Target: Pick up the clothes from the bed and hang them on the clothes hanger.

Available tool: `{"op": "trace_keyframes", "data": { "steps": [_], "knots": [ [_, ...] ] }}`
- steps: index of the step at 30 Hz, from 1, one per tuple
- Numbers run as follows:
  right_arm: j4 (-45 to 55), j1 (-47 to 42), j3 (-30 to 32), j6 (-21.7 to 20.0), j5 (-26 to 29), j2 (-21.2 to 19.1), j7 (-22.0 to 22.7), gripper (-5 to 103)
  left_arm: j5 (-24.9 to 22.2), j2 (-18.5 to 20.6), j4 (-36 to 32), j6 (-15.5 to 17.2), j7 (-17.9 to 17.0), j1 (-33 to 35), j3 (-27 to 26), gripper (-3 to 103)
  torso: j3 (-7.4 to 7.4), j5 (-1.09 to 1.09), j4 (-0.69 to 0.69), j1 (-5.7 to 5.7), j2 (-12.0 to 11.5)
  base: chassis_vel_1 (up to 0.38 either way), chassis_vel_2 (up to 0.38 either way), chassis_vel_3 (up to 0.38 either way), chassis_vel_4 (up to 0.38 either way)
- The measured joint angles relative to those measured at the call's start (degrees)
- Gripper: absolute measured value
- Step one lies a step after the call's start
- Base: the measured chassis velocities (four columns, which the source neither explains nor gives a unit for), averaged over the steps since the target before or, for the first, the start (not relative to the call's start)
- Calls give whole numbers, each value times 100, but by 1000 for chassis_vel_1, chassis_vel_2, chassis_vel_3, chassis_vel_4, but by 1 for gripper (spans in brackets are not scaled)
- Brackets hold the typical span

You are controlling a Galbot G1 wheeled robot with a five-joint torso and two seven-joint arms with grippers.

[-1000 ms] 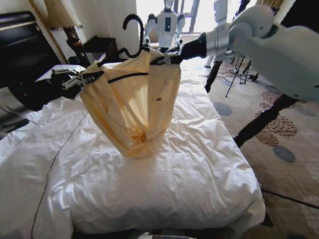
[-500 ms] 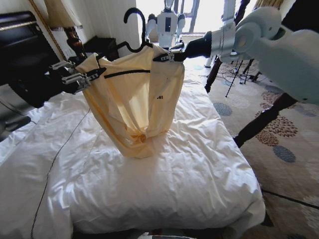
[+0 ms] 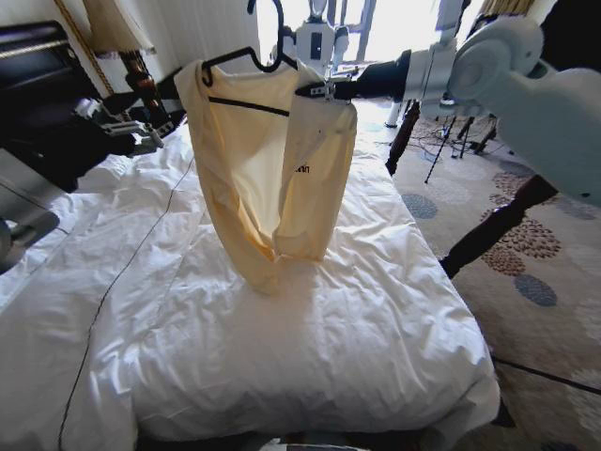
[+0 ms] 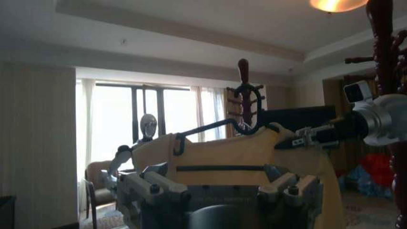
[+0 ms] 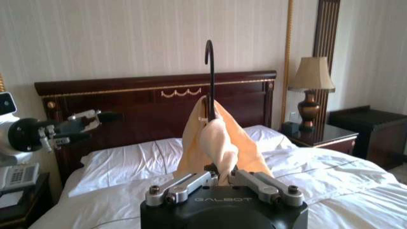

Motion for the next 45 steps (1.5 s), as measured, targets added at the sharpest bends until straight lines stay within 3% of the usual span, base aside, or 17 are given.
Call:
{"op": "trace_keyframes", "data": {
  "steps": [5, 11, 13, 15, 17, 19, 23, 33, 35, 37, 39, 42, 45],
  "knots": [
    [-39, 20, 39, 24, 24, 16, -10, 0, 25, -176, -223, 20, -276, 74, 82, 100, 0, 0, 0, 0, 0, 0, 0, 0, 0],
    [-131, 189, 124, 28, 110, 73, -141, 0, 262, -457, -488, 335, -765, 165, 269, 100, 0, 0, -2, 0, 0, 0, 0, 0, 0],
    [-186, 222, 194, 30, 110, 185, -192, 0, 450, -549, -587, 570, -1144, 266, 279, 100, 0, 0, -1, 0, 0, 0, 0, 0, 0],
    [-185, 222, 208, 31, 110, 203, -194, 0, 468, -555, -602, 588, -1227, 276, 285, 100, 0, 0, 0, 0, 0, 0, 0, 0, 0],
    [-158, 201, 334, 29, 107, 353, -181, 0, 553, -602, -741, 772, -2282, 319, 358, 100, 0, -2, 0, 0, 0, 0, 0, 0, 0],
    [-117, 186, 368, 29, 80, 417, -163, 0, 562, -608, -744, 814, -2604, 284, 365, 100, 0, -2, 2, 0, 0, 0, 0, 0, 0],
    [-31, 143, 404, 28, 11, 482, -93, 0, 493, -585, -698, 818, -2914, 205, 352, 100, 0, 0, -1, 0, 0, 0, 0, 0, 0],
    [87, 123, 418, 29, -71, 731, 187, 0, 311, -608, -594, 626, -2909, 179, 229, 100, 0, -1, 0, 0, 0, 0, 0, 0, 0],
    [78, 137, 418, 29, -77, 761, 204, 0, 290, -614, -595, 619, -2890, 175, 234, 96, 0, -1, 0, 0, 0, 0, 0, 0, 0],
    [61, 185, 418, 26, -85, 878, 284, 0, 245, -655, -618, 671, -2815, 165, 263, 80, 0, 0, -1, 0, 0, 0, 0, 0, 0],
    [61, 195, 419, 25, -85, 903, 305, 0, 242, -670, -619, 680, -2806, 164, 273, 80, 0, 0, 0, 0, 0, 0, 0, 0, 0],
    [86, 206, 428, 25, -83, 970, 345, 0, 252, -712, -534, 672, -2762, 147, 301, 64, 0, -1, 0, 0, 0, 0, 0, 0, 0],
    [119, 206, 434, 25, -76, 992, 356, 0, 263, -712, -460, 647, -2735, 124, 305, 58, 0, -1, -1, 0, 0, 0, 0, 0, 0]
  ]
}}
